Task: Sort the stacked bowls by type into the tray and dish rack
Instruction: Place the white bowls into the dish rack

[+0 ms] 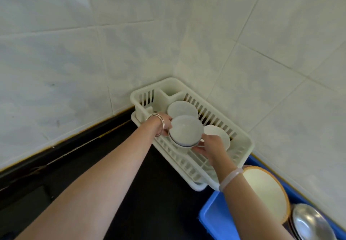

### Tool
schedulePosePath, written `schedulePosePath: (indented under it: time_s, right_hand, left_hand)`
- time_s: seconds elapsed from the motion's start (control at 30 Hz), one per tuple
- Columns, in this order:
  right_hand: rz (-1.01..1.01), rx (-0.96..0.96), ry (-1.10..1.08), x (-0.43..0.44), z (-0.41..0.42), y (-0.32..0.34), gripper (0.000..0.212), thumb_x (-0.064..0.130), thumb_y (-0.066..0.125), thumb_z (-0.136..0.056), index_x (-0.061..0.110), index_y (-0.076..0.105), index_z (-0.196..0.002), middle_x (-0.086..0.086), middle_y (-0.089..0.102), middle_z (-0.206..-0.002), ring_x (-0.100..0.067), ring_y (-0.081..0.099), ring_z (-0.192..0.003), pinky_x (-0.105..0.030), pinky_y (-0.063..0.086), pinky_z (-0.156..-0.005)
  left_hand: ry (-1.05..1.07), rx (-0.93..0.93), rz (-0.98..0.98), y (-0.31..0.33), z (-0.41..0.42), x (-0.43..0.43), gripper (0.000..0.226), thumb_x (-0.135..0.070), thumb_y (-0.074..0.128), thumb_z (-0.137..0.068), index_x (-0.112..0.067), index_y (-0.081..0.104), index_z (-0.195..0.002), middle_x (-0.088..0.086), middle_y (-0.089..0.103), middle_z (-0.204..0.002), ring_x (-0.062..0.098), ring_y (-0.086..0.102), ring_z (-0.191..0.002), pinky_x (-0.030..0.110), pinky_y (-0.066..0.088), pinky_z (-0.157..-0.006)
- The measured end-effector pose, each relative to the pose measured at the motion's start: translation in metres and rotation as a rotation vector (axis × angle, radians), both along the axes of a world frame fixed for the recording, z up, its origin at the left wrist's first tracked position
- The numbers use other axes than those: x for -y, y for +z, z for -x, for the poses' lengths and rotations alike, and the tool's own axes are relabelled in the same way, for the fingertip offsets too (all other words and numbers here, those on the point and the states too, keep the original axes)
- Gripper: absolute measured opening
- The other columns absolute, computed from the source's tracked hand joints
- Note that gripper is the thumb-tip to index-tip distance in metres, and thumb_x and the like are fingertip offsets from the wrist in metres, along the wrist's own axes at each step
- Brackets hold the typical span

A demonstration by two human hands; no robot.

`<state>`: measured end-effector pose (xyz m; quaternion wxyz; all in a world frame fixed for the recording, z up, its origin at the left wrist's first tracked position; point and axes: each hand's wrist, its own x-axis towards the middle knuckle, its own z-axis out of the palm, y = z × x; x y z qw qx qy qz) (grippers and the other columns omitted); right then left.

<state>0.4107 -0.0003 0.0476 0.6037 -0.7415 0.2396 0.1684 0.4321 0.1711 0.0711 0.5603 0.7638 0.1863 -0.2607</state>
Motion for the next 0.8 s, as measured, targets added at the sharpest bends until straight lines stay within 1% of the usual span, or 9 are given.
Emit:
schedulePosePath:
  time_s: [0.1, 0.23, 0.33, 0.37, 0.47, 0.53, 0.67, 0.7, 0.8]
  right_hand:
    - [-0.026, -0.031, -0.031, 0.002, 0.002, -0.013, 0.021, 0.011, 0.05, -0.096, -0.006, 0.059, -0.088, -0.019, 0.064, -0.072, -0.038, 0.067, -0.072, -0.049, 0.057, -0.082]
    - [-0.039, -0.052, -0.036, 0.005, 0.003, -0.026, 0.022, 0.011, 0.049, -0.097, -0.002, 0.058, -0.082, -0.025, 0.068, -0.084, -0.04, 0.068, -0.08, -0.047, 0.056, -0.083]
    - [-0.026, -0.051, -0.017, 0.008, 0.003, -0.033, 0.019, 0.009, 0.05, -0.097, -0.005, 0.061, -0.093, -0.025, 0.067, -0.091, -0.031, 0.067, -0.07, -0.033, 0.059, -0.063]
    - [-0.013, -0.048, -0.005, 0.009, 0.003, -0.035, 0.019, 0.009, 0.05, -0.096, -0.006, 0.062, -0.095, -0.025, 0.067, -0.09, -0.031, 0.067, -0.073, -0.032, 0.06, -0.063]
    - [0.009, -0.05, 0.009, 0.011, 0.001, -0.039, 0.021, 0.011, 0.052, -0.095, -0.005, 0.066, -0.091, -0.024, 0.069, -0.088, -0.038, 0.068, -0.09, -0.045, 0.056, -0.085]
    - [0.025, -0.066, 0.014, 0.011, -0.001, -0.039, 0.022, 0.014, 0.052, -0.095, 0.0, 0.063, -0.082, -0.021, 0.068, -0.082, -0.038, 0.069, -0.087, -0.046, 0.056, -0.085]
    - [0.019, -0.172, -0.006, 0.008, -0.003, -0.029, 0.027, 0.025, 0.052, -0.095, -0.002, 0.056, -0.096, -0.02, 0.066, -0.09, -0.028, 0.063, -0.064, -0.03, 0.057, -0.049]
    - [0.023, -0.188, 0.01, 0.008, -0.002, -0.025, 0.031, 0.028, 0.05, -0.096, -0.002, 0.055, -0.102, -0.021, 0.066, -0.097, -0.026, 0.062, -0.061, -0.028, 0.055, -0.048]
    - [0.039, -0.198, 0.07, 0.011, 0.003, -0.017, 0.038, 0.031, 0.045, -0.097, 0.0, 0.056, -0.114, -0.019, 0.068, -0.106, -0.024, 0.061, -0.063, -0.031, 0.052, -0.063]
  left_hand:
    - [-0.091, -0.018, -0.111, -0.008, -0.011, 0.003, 0.043, 0.009, 0.039, -0.091, -0.002, 0.044, -0.133, 0.019, 0.046, -0.139, 0.034, 0.047, -0.125, 0.045, 0.043, -0.102]
    - [-0.228, -0.044, -0.206, -0.017, -0.021, 0.008, 0.045, 0.011, 0.04, -0.09, -0.003, 0.046, -0.133, 0.017, 0.046, -0.139, 0.034, 0.047, -0.125, 0.045, 0.042, -0.102]
    - [-0.303, -0.05, -0.295, -0.026, -0.028, 0.011, 0.048, 0.013, 0.04, -0.088, -0.003, 0.048, -0.132, 0.019, 0.048, -0.137, 0.037, 0.047, -0.124, 0.047, 0.043, -0.102]
    - [-0.319, -0.057, -0.338, -0.027, -0.03, 0.012, 0.046, 0.012, 0.041, -0.088, -0.002, 0.047, -0.132, 0.019, 0.048, -0.136, 0.037, 0.049, -0.123, 0.046, 0.043, -0.101]
    - [-0.316, -0.089, -0.367, -0.034, -0.037, 0.011, 0.043, 0.008, 0.042, -0.089, 0.003, 0.045, -0.132, 0.022, 0.05, -0.135, 0.036, 0.052, -0.121, 0.045, 0.044, -0.101]
    - [-0.295, -0.1, -0.346, -0.036, -0.041, 0.01, 0.04, 0.007, 0.044, -0.089, 0.006, 0.046, -0.129, 0.023, 0.051, -0.133, 0.036, 0.053, -0.119, 0.044, 0.045, -0.1]
    - [-0.18, -0.135, -0.245, -0.038, -0.043, 0.012, 0.039, -0.002, 0.045, -0.092, 0.007, 0.042, -0.13, 0.025, 0.049, -0.133, 0.037, 0.051, -0.12, 0.046, 0.046, -0.097]
    - [-0.149, -0.134, -0.224, -0.037, -0.041, 0.013, 0.039, -0.005, 0.045, -0.093, 0.006, 0.041, -0.131, 0.025, 0.048, -0.133, 0.038, 0.051, -0.119, 0.046, 0.046, -0.096]
    - [-0.075, -0.076, -0.209, -0.039, -0.037, 0.015, 0.037, -0.008, 0.046, -0.092, 0.004, 0.045, -0.127, 0.025, 0.051, -0.13, 0.04, 0.052, -0.118, 0.046, 0.046, -0.096]
